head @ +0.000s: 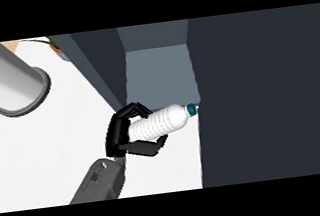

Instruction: Pick up the bottled water, place it into the cabinet and close the cabinet

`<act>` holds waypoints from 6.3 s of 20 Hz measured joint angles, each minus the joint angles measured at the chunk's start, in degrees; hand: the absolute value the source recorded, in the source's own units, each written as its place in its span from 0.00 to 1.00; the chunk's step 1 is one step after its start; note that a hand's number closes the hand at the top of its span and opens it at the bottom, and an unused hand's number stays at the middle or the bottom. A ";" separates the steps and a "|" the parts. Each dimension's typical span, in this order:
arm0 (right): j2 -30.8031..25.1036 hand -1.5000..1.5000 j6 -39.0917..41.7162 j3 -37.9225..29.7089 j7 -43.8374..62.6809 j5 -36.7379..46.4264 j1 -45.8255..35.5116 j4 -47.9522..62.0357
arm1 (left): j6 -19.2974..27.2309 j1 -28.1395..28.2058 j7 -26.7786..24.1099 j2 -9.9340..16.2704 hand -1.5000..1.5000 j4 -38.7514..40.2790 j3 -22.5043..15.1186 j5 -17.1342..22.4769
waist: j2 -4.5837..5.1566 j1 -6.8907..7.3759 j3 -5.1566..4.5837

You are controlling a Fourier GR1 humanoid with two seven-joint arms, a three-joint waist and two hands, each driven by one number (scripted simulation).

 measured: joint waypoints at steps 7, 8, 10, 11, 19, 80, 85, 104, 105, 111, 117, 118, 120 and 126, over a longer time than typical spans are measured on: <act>-1.22 0.00 0.75 -2.73 -1.62 -0.43 0.43 0.01 | 10.30 -9.28 7.67 0.59 1.00 0.14 -6.44 6.73 | 0.28 -0.65 -0.01; -0.96 0.00 0.46 -2.68 -1.36 -0.49 0.05 -0.03 | 11.53 -10.59 8.41 0.80 1.00 0.76 -7.02 7.31 | 0.35 -0.62 -0.01; -1.36 0.00 0.68 -3.30 -1.61 -0.63 0.32 -0.13 | 14.21 -13.27 10.03 1.16 1.00 2.37 -7.72 8.57 | 0.46 -0.83 -0.01; -1.64 0.00 0.97 -4.22 -2.46 -0.77 0.99 -0.16 | 15.36 -14.64 11.37 1.29 1.00 3.08 -7.35 8.87 | 0.46 -0.82 -0.01; -2.53 0.00 2.97 -7.51 -4.26 -1.70 1.35 0.13 | 16.67 -25.98 13.18 1.19 1.00 14.27 -4.62 14.27 | 0.90 -1.79 -0.10; -1.34 0.00 3.95 -1.51 -6.77 -0.39 6.30 -0.20 | 8.71 2.76 -0.22 6.84 0.00 -21.76 -22.26 28.96 | -0.69 2.77 -0.10; -5.89 1.00 6.23 -0.62 -6.87 0.75 5.73 -0.02 | 6.74 14.60 -3.33 14.04 0.00 -31.20 -23.41 29.04 | -0.65 3.57 -0.18; -14.98 1.00 9.23 11.07 6.07 4.36 -12.02 -0.63 | -11.35 39.22 -15.60 40.84 0.00 -47.20 -14.95 33.25 | 0.04 5.60 -0.54; -14.43 1.00 8.71 11.71 7.32 4.31 -13.19 -0.61 | -12.42 40.18 -16.12 42.03 0.00 -47.79 -14.31 33.63 | 0.17 5.80 -0.53; -13.35 1.00 7.57 11.61 13.12 3.81 -22.87 -0.57 | -17.88 42.96 -17.96 46.77 0.00 -48.02 -11.45 35.12 | 0.93 7.40 -0.63; -13.40 1.00 8.53 11.41 17.79 3.16 -32.74 -0.16 | -21.56 43.72 -18.61 50.05 0.00 -47.62 -9.05 36.28 | 1.31 9.49 -0.77; -13.39 1.00 8.77 11.47 18.46 3.00 -34.02 -0.08 | -22.00 43.90 -18.62 50.50 0.00 -47.64 -8.77 36.46 | 1.37 9.80 -0.78; -13.24 1.00 9.14 11.62 19.80 2.67 -36.27 0.09 | -22.72 43.88 -18.55 51.12 0.00 -47.53 -8.11 37.03 | 1.52 10.12 -0.84; -11.90 1.00 10.07 12.32 23.49 1.37 -40.52 0.67 | -24.14 44.06 -18.57 52.35 0.00 -47.00 -7.07 37.36 | 1.90 10.93 -1.05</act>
